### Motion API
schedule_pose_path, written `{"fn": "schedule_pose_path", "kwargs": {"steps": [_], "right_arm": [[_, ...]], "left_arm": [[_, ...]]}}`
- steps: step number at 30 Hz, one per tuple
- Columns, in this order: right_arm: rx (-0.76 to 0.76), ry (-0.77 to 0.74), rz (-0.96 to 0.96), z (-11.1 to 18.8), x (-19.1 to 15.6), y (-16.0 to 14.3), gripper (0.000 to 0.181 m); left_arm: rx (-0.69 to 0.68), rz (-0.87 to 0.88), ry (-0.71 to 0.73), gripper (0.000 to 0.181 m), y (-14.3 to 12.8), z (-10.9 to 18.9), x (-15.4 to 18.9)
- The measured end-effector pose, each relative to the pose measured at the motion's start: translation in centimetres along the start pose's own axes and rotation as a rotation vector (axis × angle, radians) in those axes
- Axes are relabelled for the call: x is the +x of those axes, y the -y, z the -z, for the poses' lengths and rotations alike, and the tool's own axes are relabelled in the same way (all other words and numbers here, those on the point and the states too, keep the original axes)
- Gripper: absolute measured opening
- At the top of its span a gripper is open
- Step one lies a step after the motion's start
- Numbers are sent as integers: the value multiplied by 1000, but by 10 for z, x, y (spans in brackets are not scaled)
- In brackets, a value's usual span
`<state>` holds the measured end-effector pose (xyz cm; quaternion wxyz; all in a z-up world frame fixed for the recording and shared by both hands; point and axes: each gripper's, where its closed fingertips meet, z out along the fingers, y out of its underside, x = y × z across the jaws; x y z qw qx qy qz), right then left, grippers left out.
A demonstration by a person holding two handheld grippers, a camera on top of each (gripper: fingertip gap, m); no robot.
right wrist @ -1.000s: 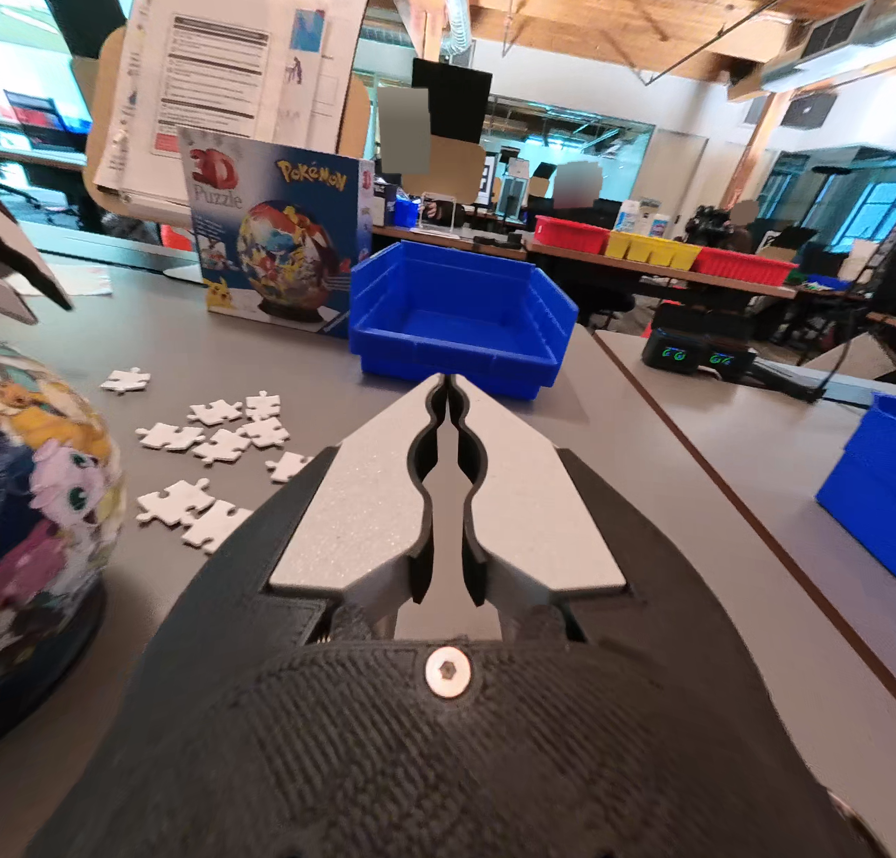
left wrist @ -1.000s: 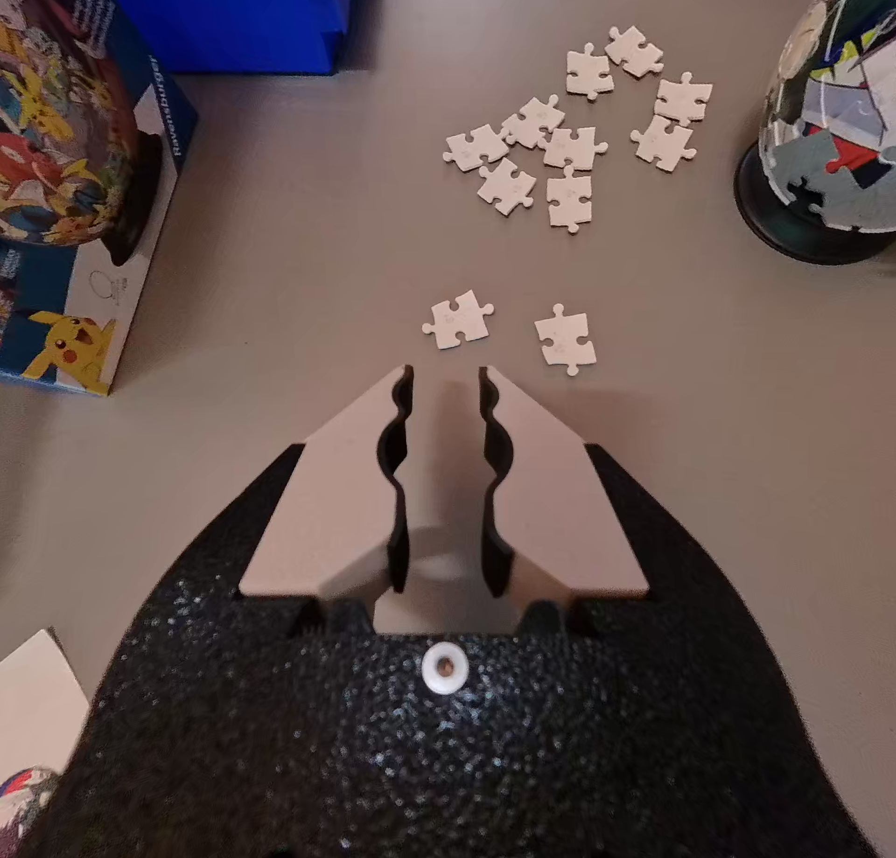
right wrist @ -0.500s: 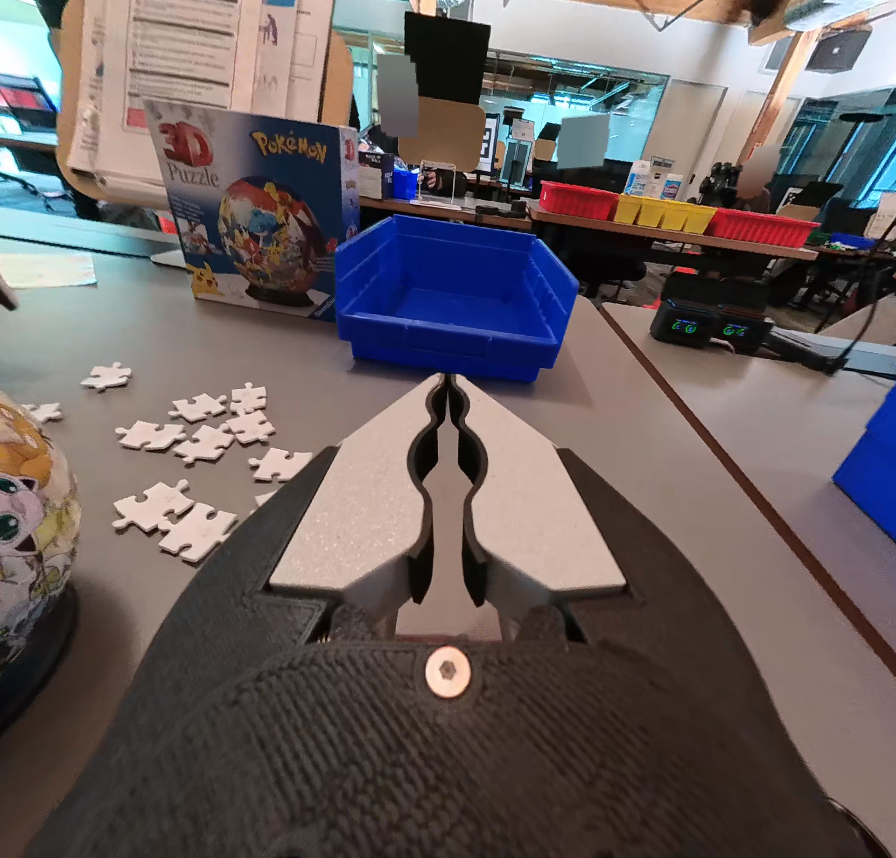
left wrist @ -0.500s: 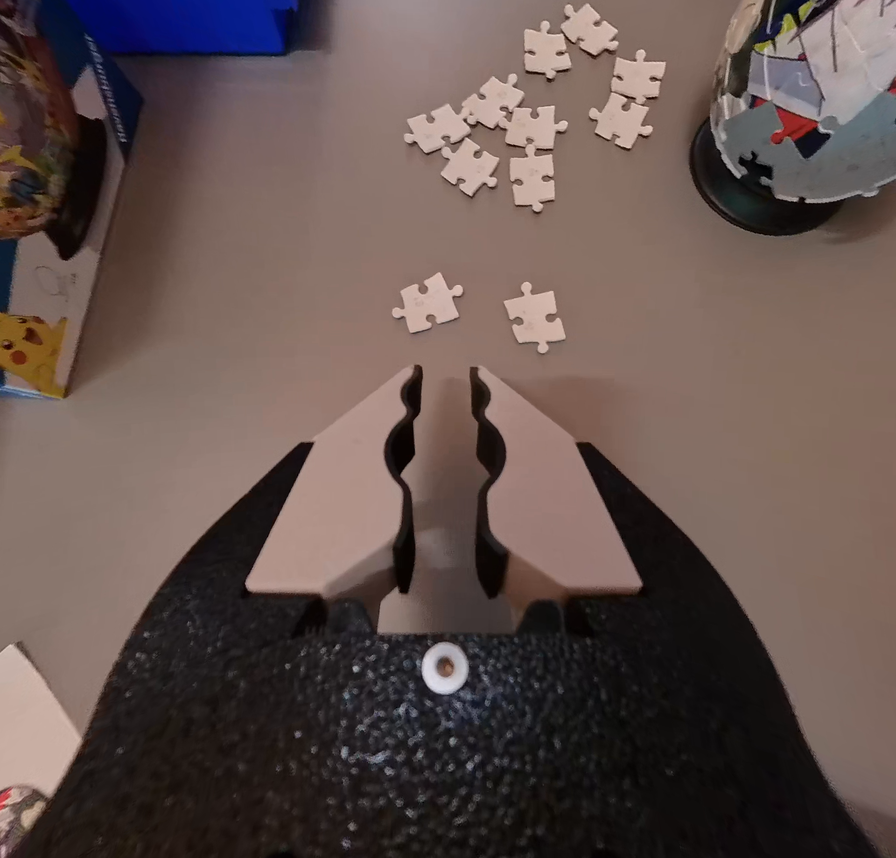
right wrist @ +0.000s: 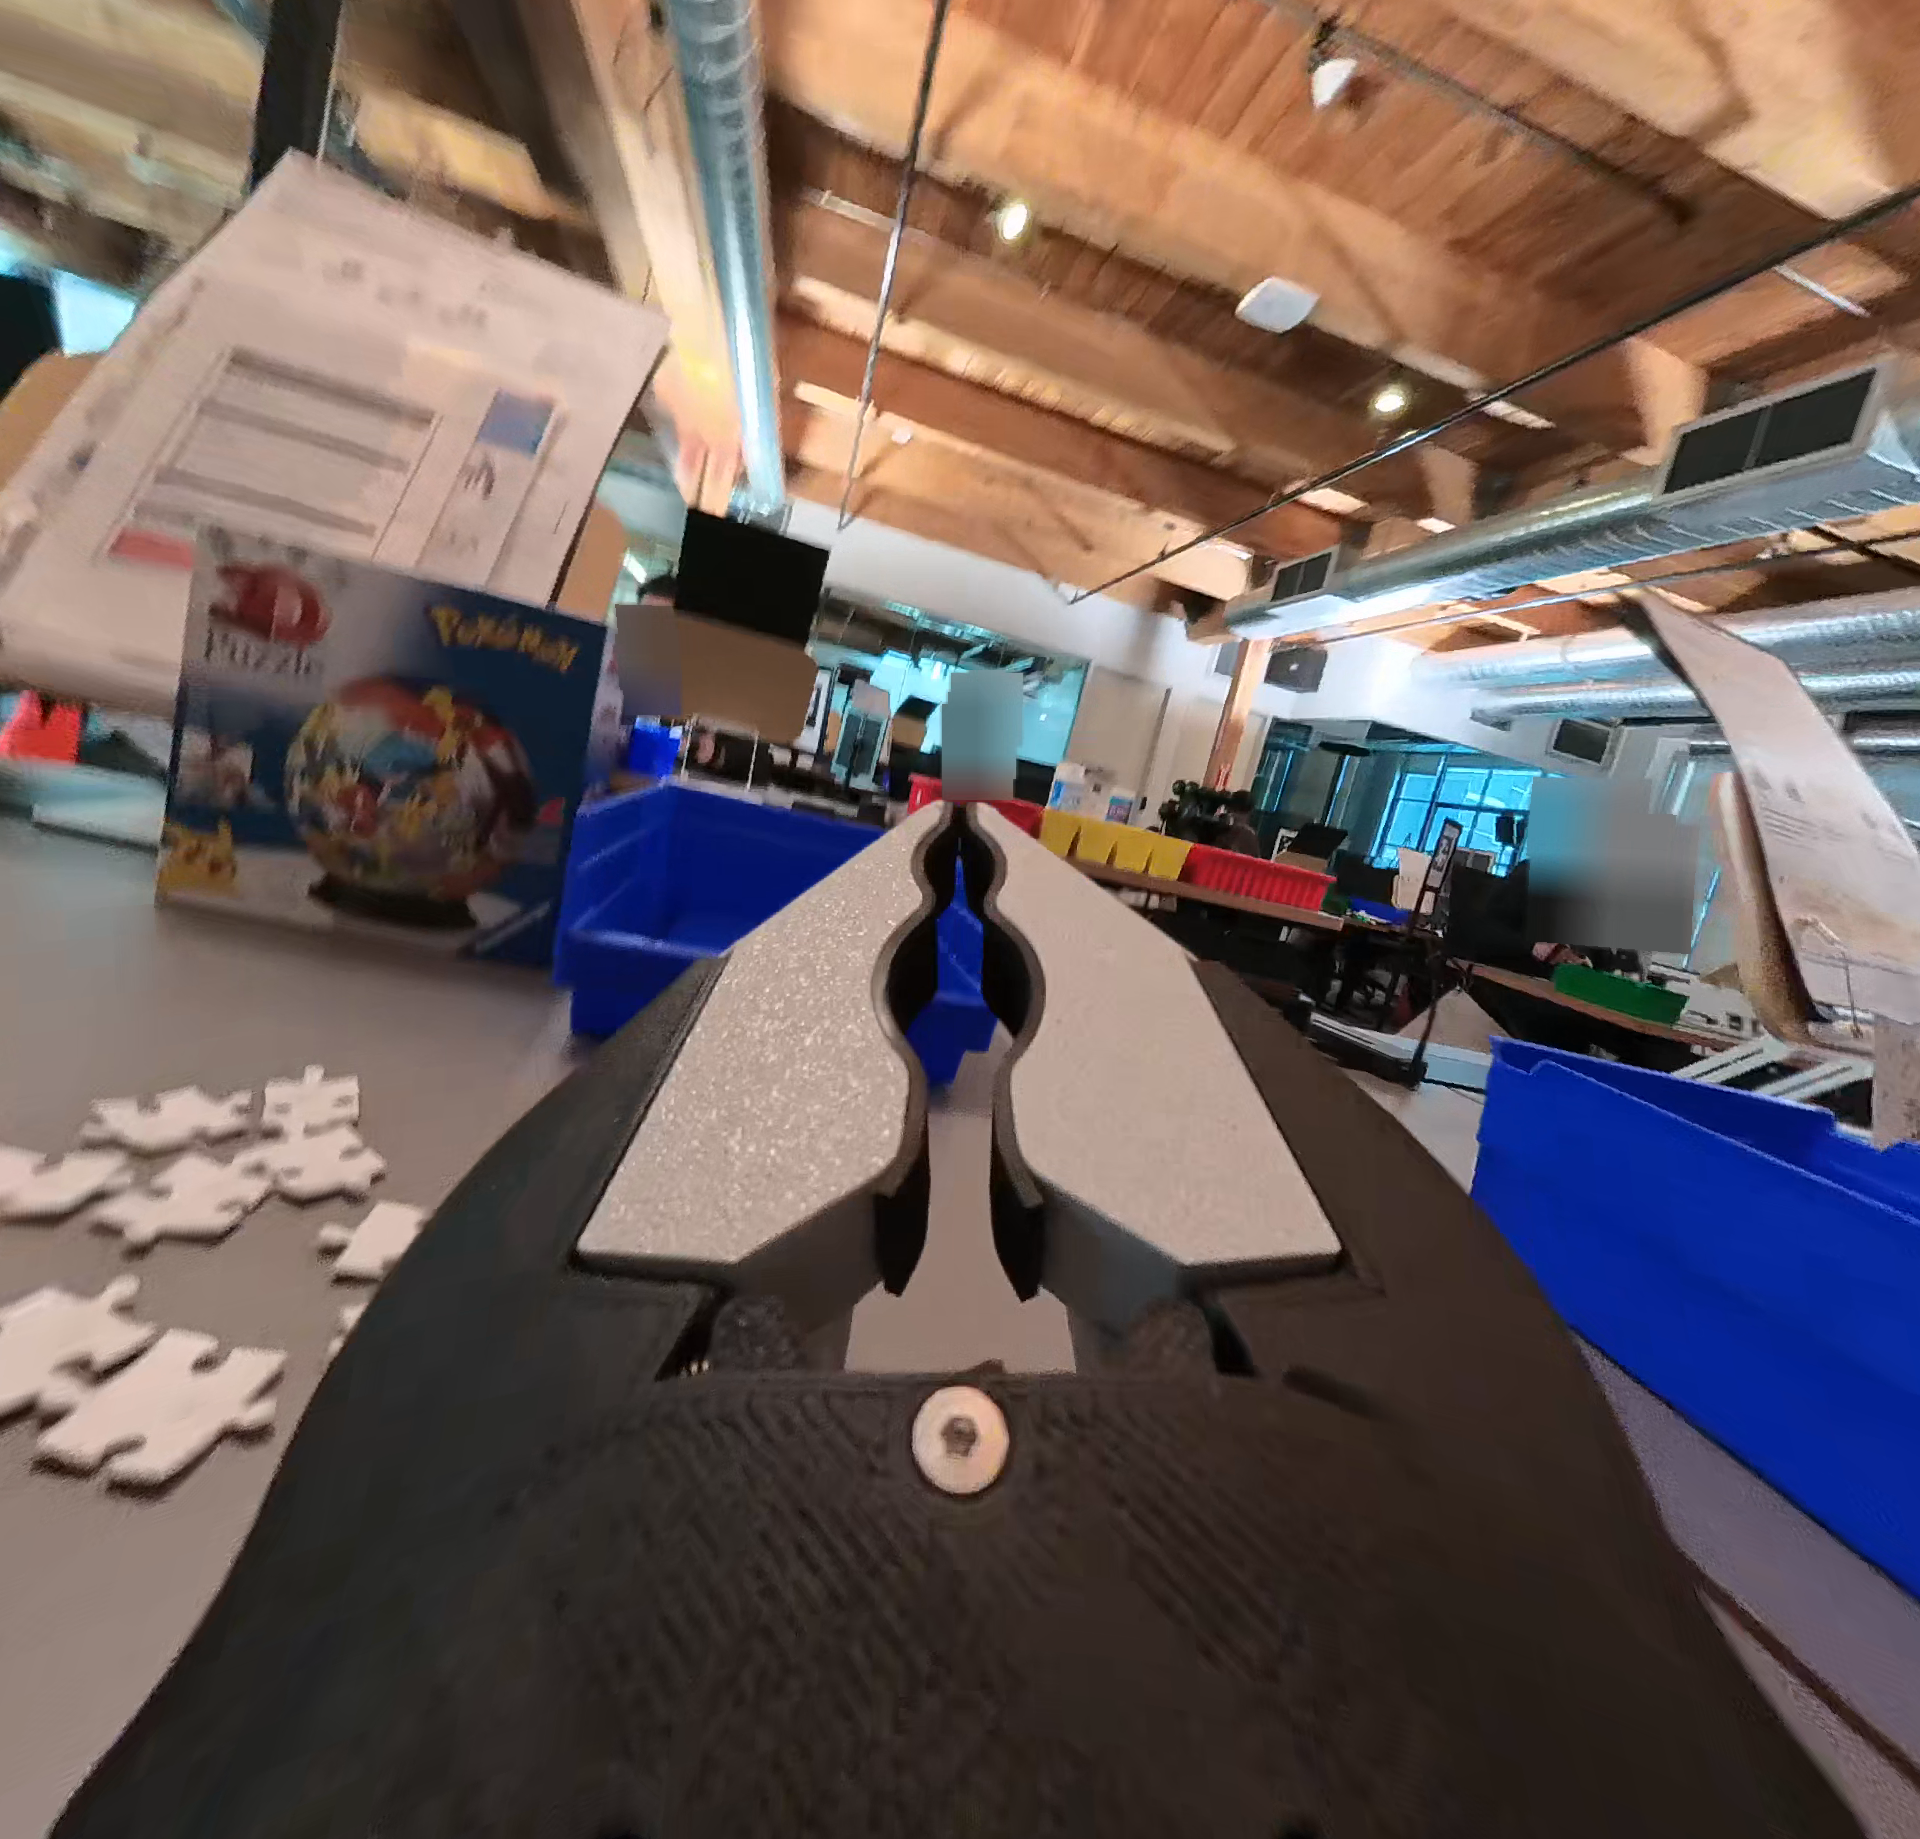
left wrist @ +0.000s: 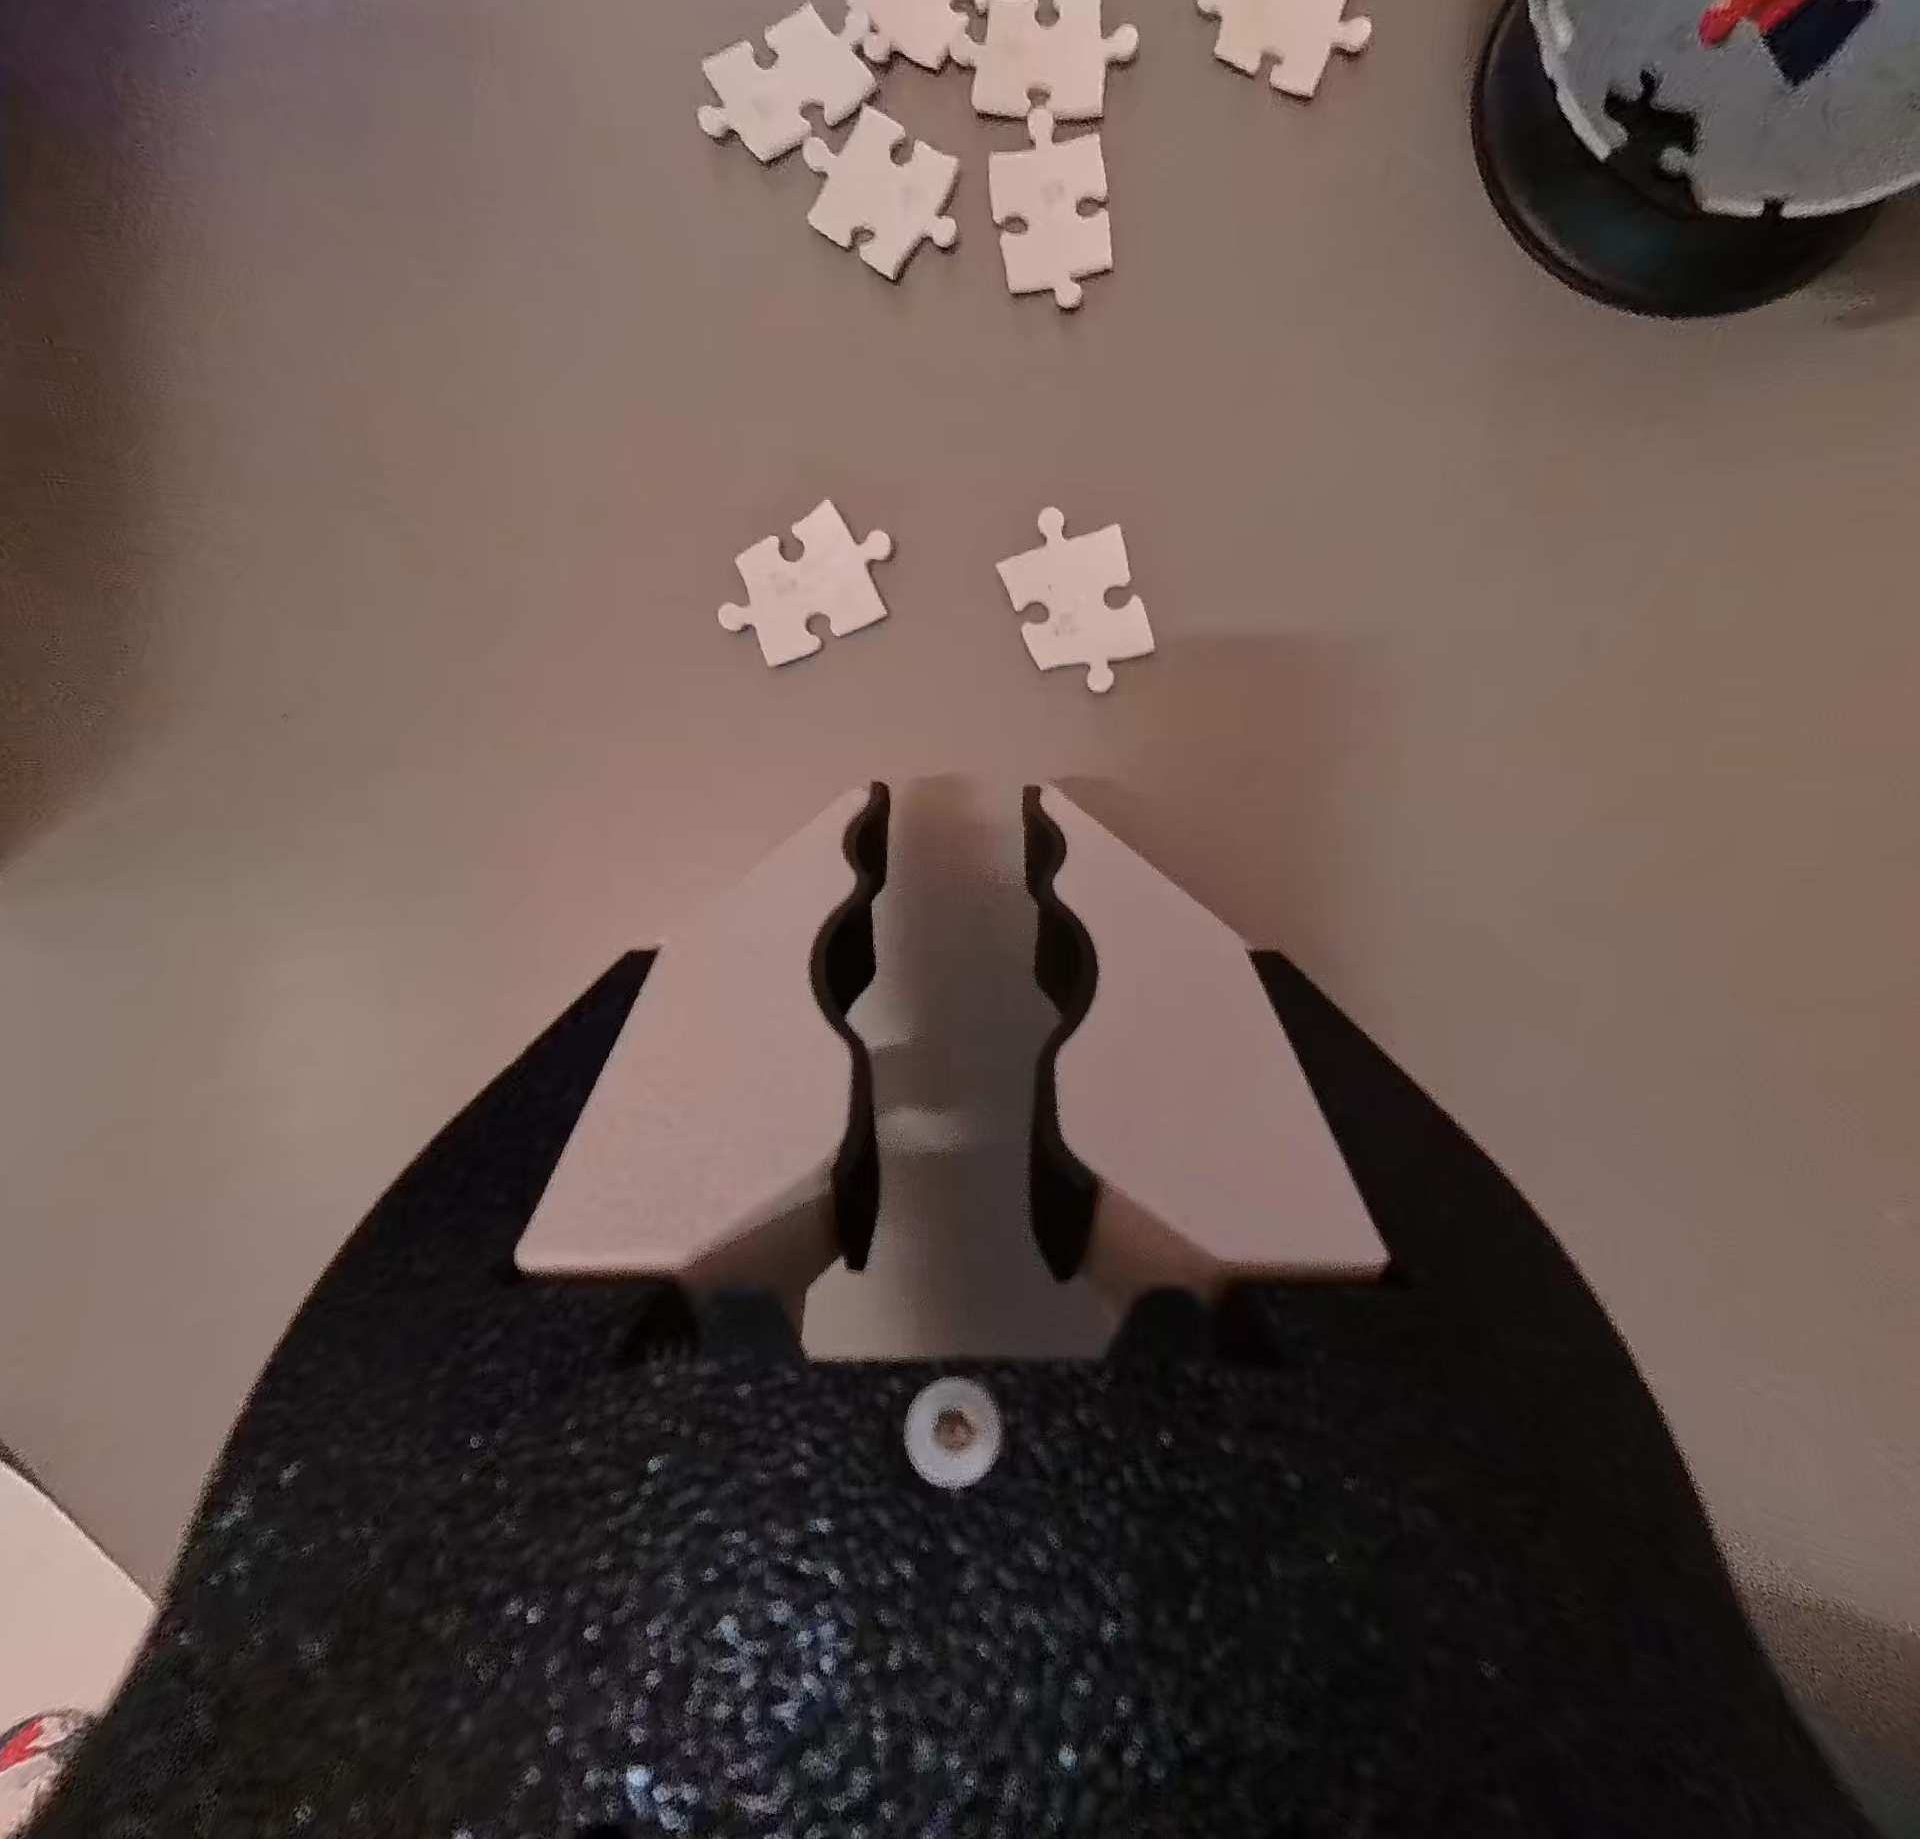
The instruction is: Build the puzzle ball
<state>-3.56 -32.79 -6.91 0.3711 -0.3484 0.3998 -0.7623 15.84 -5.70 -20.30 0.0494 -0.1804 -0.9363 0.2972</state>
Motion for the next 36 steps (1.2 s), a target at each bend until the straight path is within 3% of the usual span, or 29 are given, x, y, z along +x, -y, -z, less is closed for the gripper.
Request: {"fn": "schedule_pose_path", "kwargs": {"steps": [4,10,21,27,31,36], "right_arm": [[93,-37,-100,5,13,8,0],[113,-26,-75,3,7,10,6],[125,-37,-78,4,7,12,15],[140,-47,-128,6,14,13,15],[156,-48,-171,7,19,14,15],[178,-47,-229,9,24,15,17]], "left_arm": [[-20,33,2,28,-1,-4,-1],[-61,-66,-39,31,5,-14,19],[-96,-75,-2,33,16,-37,25],[177,-75,-7,36,66,-35,27],[340,-234,-14,39,102,-45,33],[300,-292,-186,46,130,-79,29]]}}
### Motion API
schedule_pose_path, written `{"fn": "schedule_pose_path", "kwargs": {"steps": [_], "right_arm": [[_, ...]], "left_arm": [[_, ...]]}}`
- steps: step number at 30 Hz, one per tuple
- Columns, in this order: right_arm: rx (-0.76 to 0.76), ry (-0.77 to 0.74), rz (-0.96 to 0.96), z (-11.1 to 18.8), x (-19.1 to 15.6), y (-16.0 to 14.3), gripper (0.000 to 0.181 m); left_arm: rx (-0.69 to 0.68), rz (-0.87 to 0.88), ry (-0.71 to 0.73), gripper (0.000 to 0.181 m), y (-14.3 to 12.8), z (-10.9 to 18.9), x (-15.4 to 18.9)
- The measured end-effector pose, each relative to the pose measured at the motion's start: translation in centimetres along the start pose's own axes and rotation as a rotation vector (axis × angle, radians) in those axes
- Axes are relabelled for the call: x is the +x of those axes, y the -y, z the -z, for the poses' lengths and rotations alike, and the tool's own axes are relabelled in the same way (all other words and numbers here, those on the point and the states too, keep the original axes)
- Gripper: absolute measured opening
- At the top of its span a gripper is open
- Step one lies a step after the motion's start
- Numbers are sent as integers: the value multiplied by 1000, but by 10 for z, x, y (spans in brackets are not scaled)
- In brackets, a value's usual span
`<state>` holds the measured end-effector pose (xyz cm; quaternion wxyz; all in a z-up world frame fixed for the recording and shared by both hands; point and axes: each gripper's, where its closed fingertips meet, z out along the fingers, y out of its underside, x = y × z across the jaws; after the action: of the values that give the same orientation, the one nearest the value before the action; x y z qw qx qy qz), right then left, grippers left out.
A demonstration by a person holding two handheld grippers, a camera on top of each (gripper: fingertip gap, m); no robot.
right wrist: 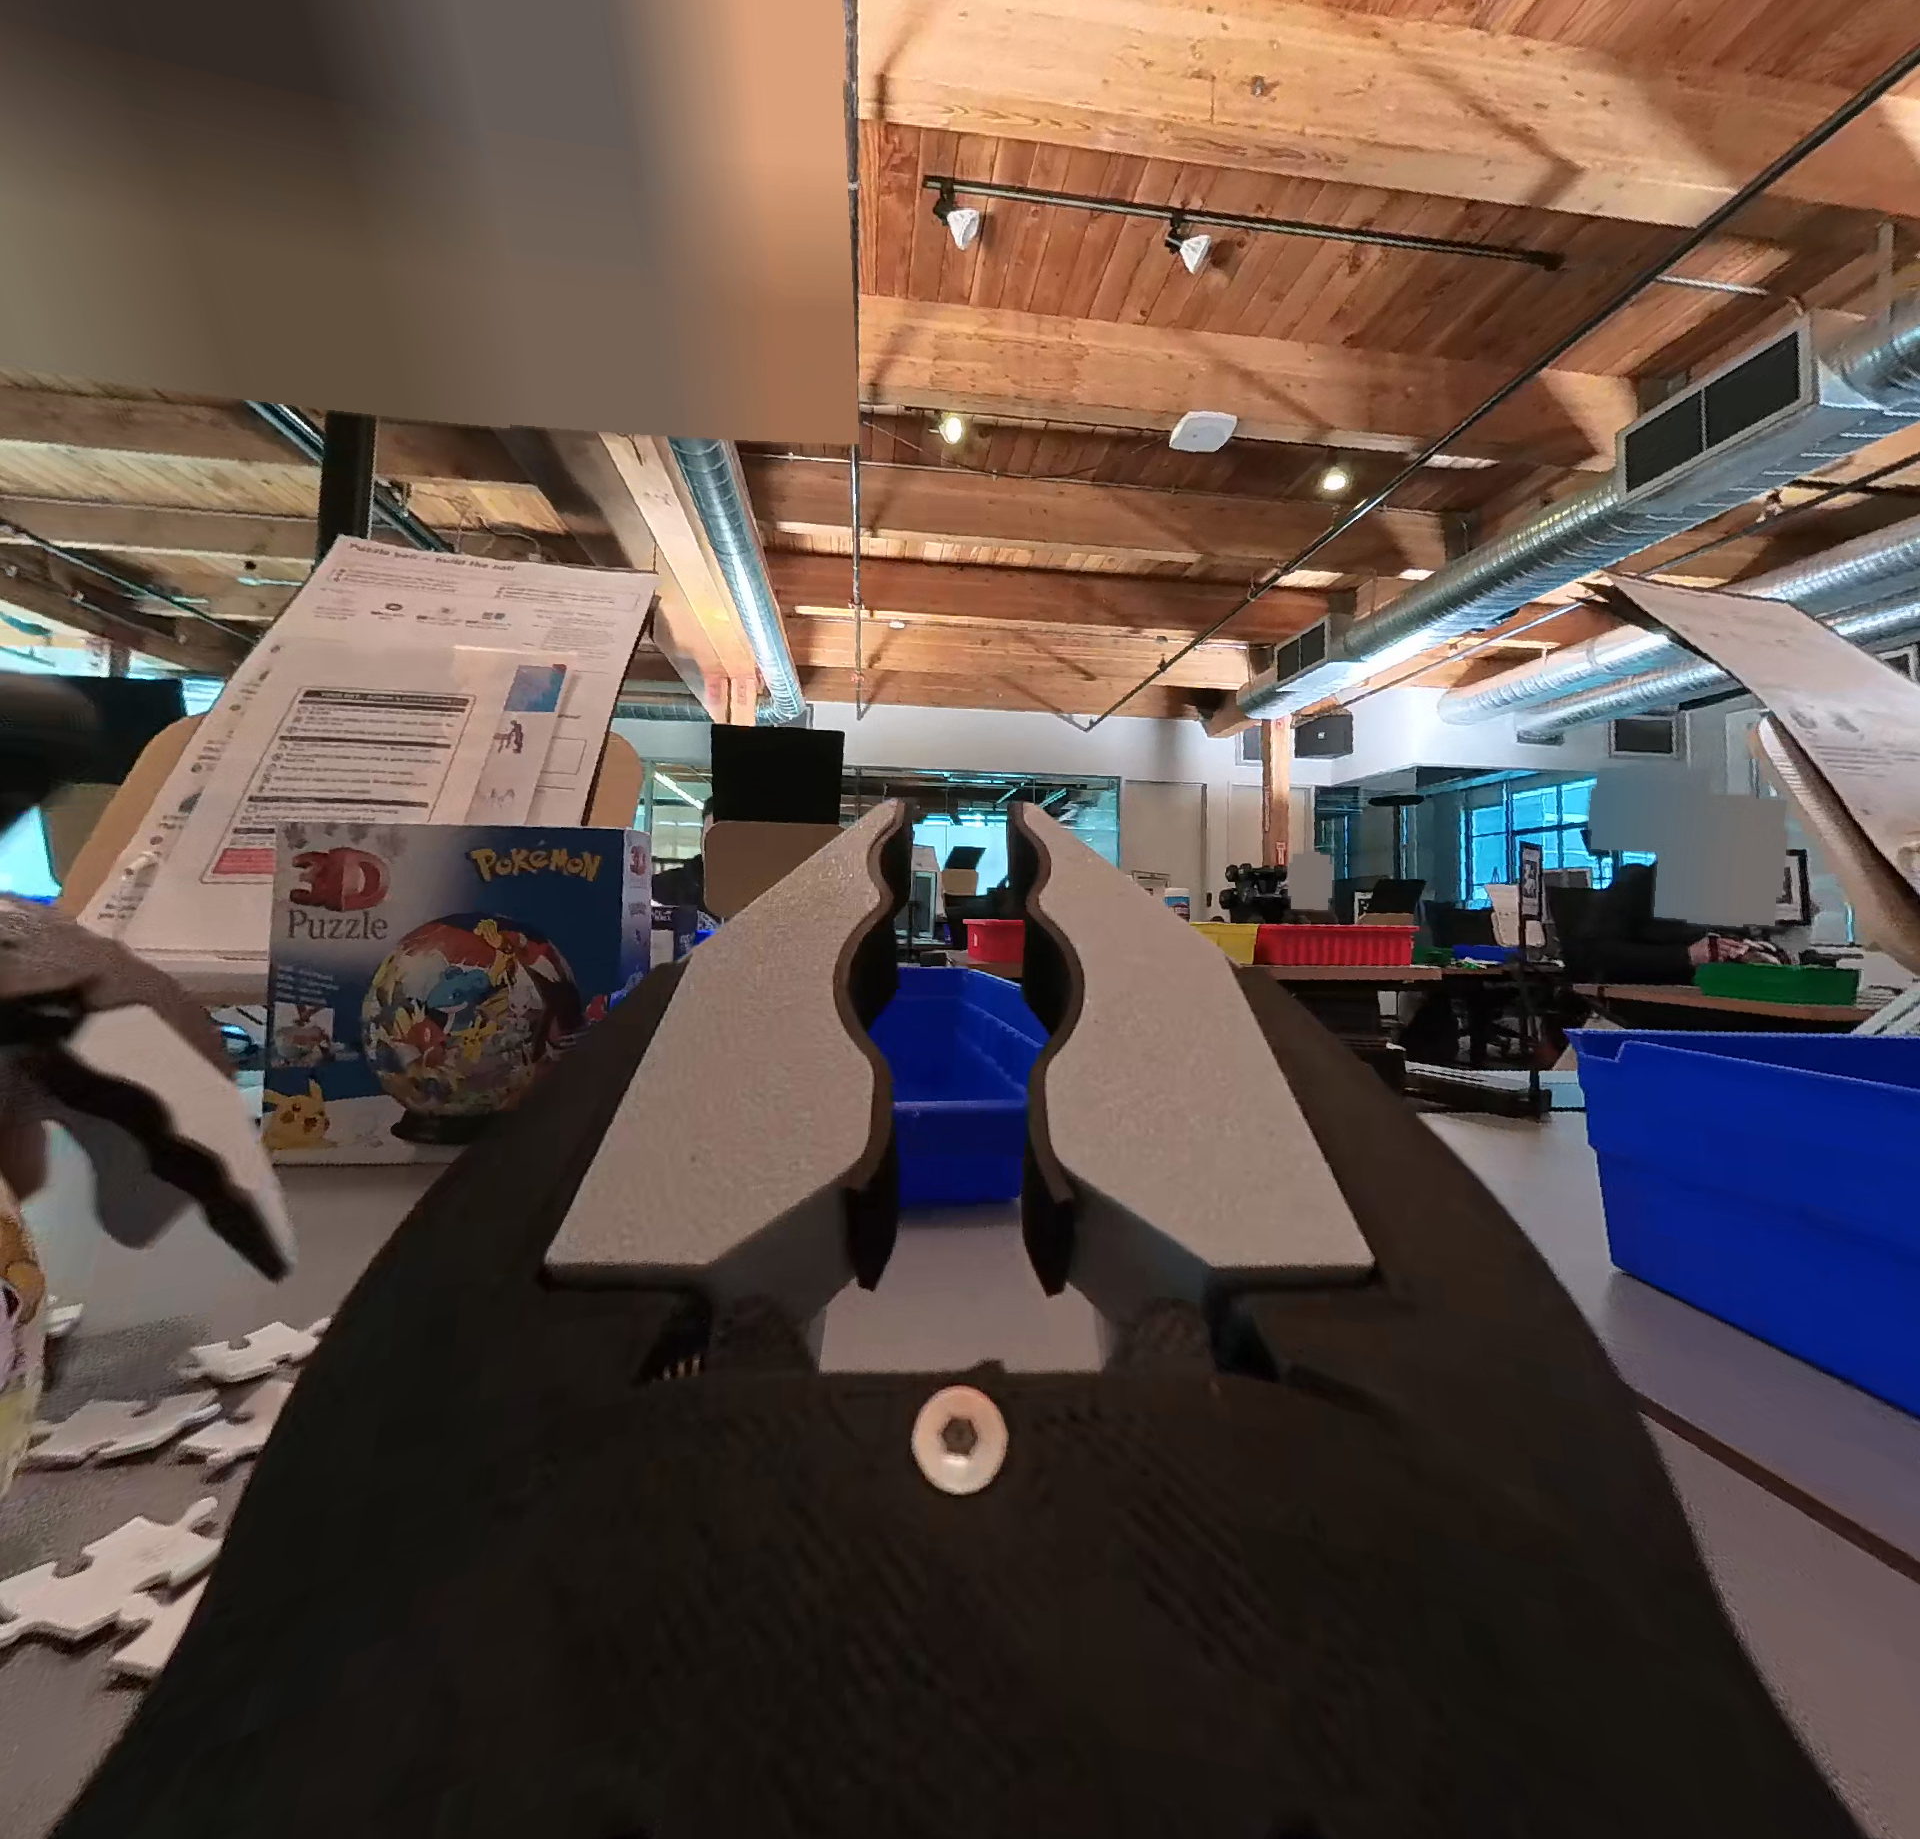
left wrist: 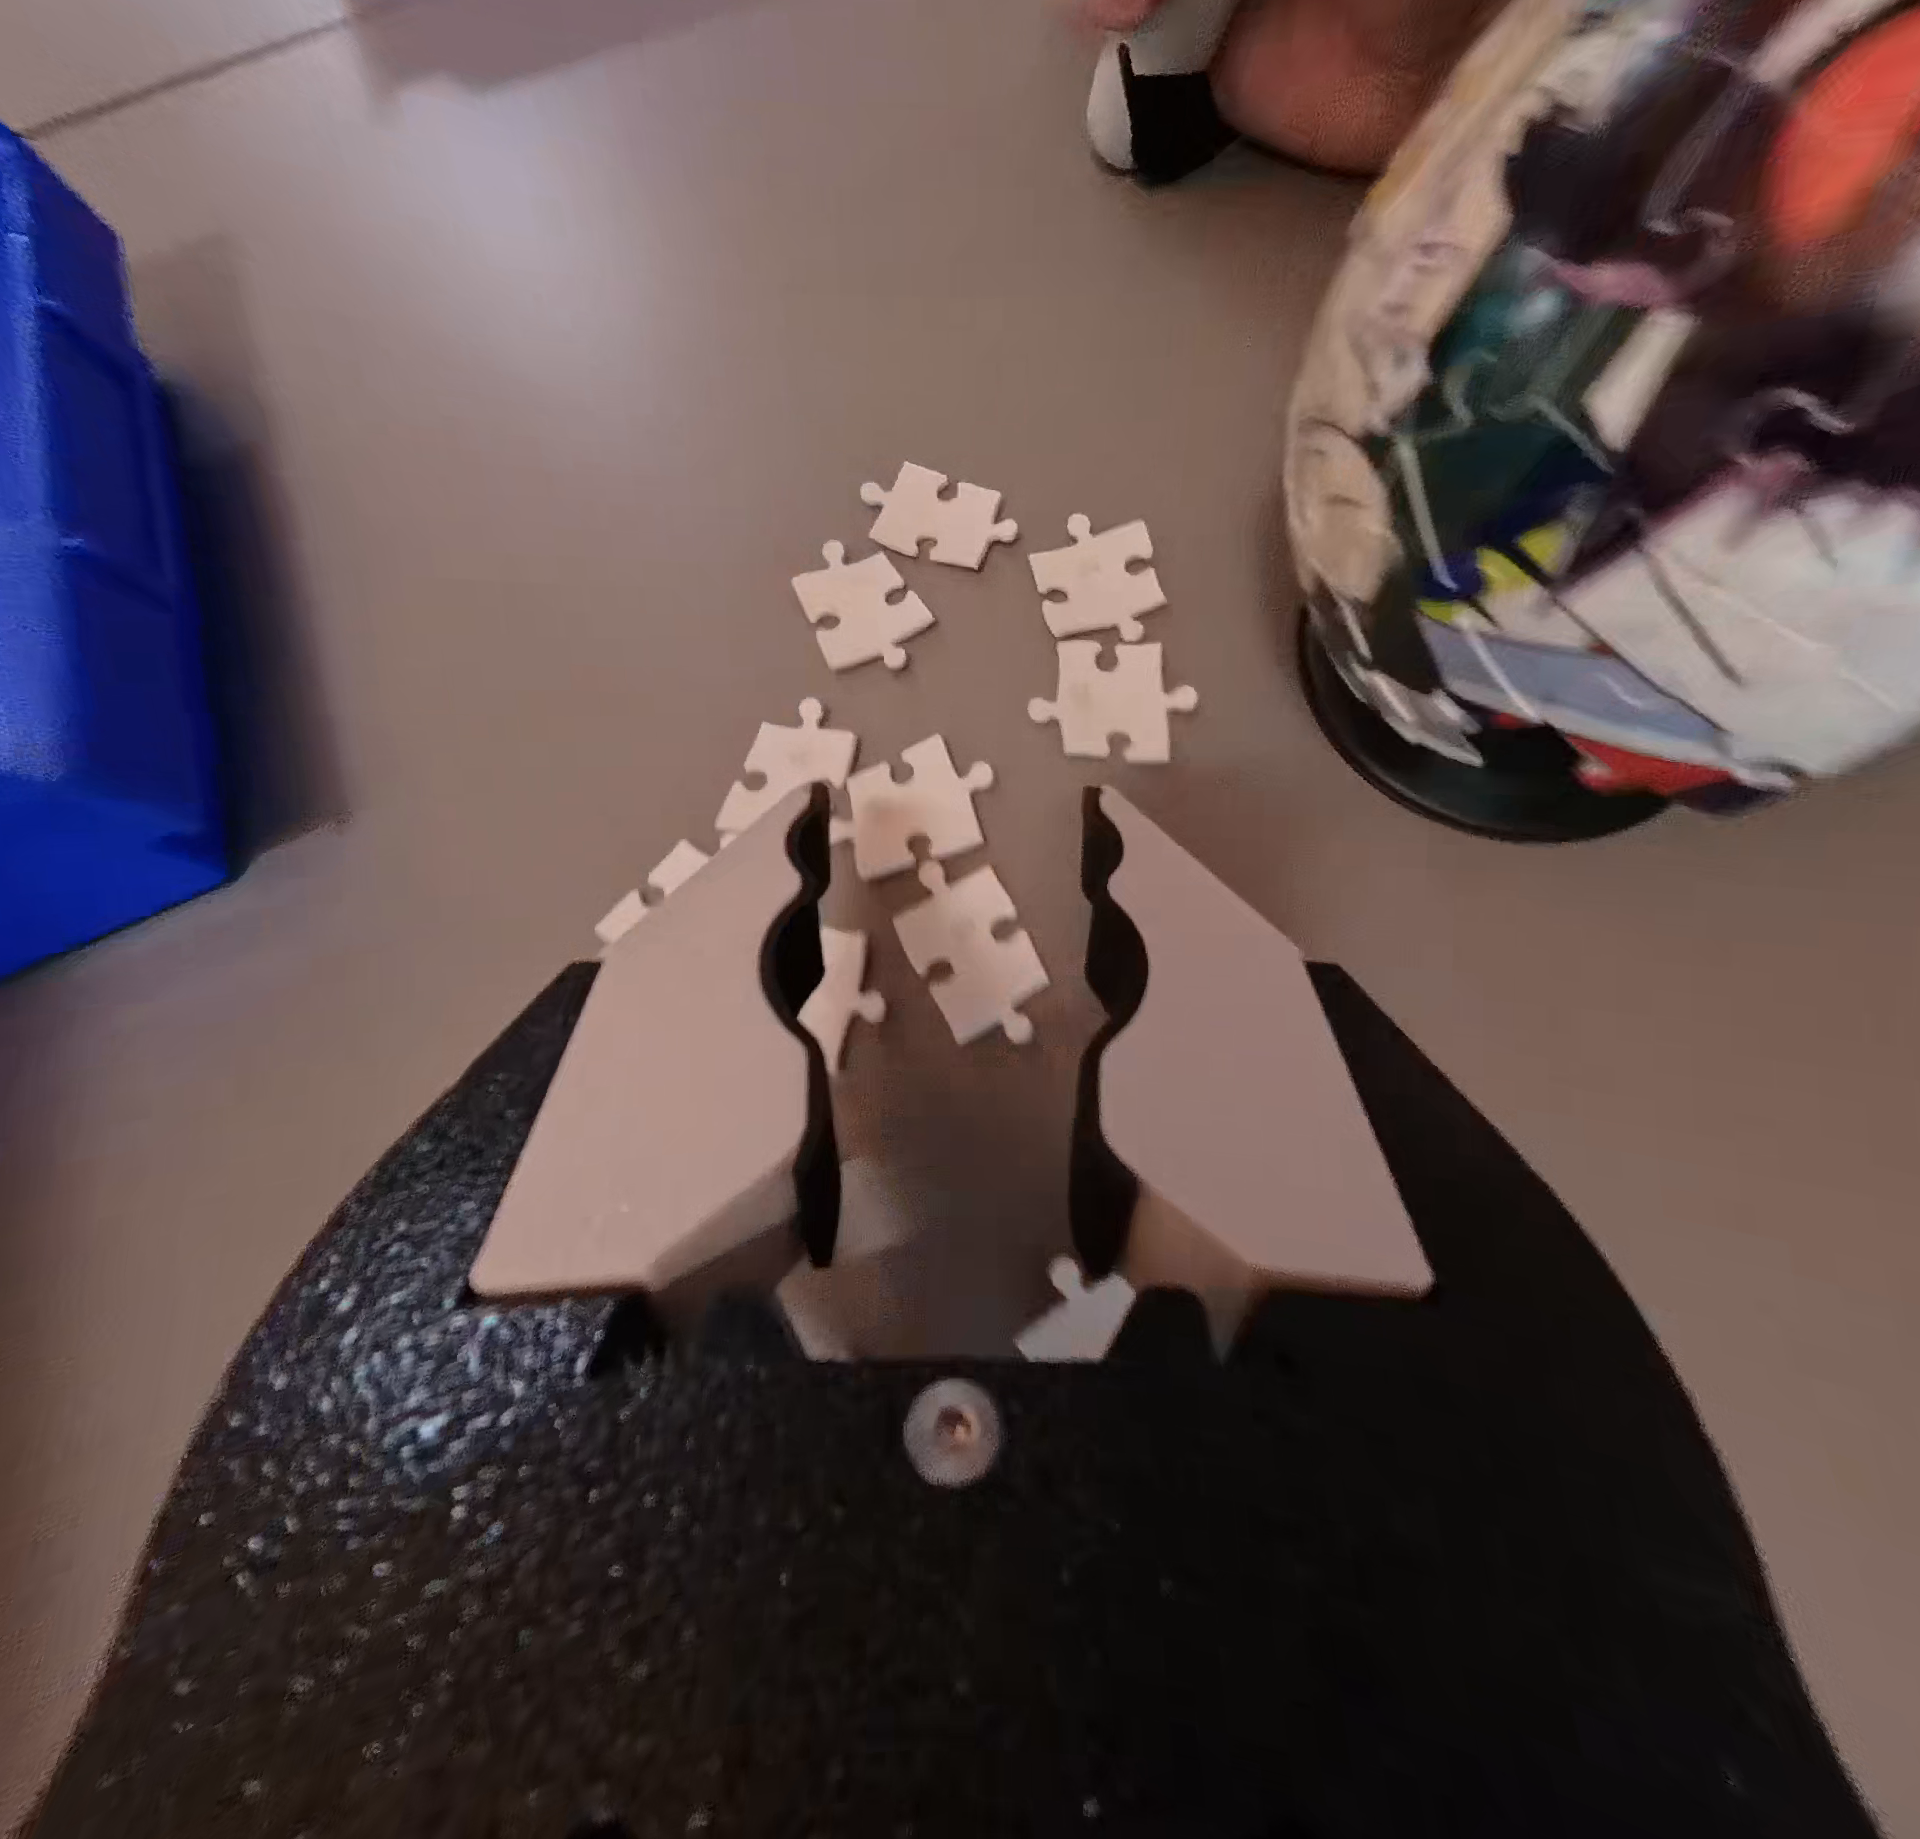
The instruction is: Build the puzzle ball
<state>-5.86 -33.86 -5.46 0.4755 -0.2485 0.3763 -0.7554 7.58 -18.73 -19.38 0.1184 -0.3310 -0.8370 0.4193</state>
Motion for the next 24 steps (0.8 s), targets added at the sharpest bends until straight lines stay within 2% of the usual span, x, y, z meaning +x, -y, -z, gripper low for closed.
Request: {"fn": "schedule_pose_path", "kwargs": {"steps": [3,6,8,12,15,18,21,24], "right_arm": [[-1,7,-8,0,0,0,16],[-6,21,-6,-1,-2,-1,16],[-7,26,0,-1,-3,-1,16],[-3,31,0,-1,-4,0,16],[2,20,-15,0,-1,0,16],[2,23,-22,0,-1,0,16],[-1,34,-22,-1,-2,0,16],[-2,38,-20,-1,-3,-1,17]], "left_arm": [[7,-1,-118,50,12,-21,0],[8,-77,-231,46,21,-34,13],[-38,-121,-250,41,20,-42,13],[-181,-139,-146,39,2,-37,-14],[-188,-70,32,41,-8,-13,-47],[-170,81,231,41,-22,12,-80],[-160,163,253,39,-37,20,-86],[-101,137,191,34,-32,15,-77]]}}
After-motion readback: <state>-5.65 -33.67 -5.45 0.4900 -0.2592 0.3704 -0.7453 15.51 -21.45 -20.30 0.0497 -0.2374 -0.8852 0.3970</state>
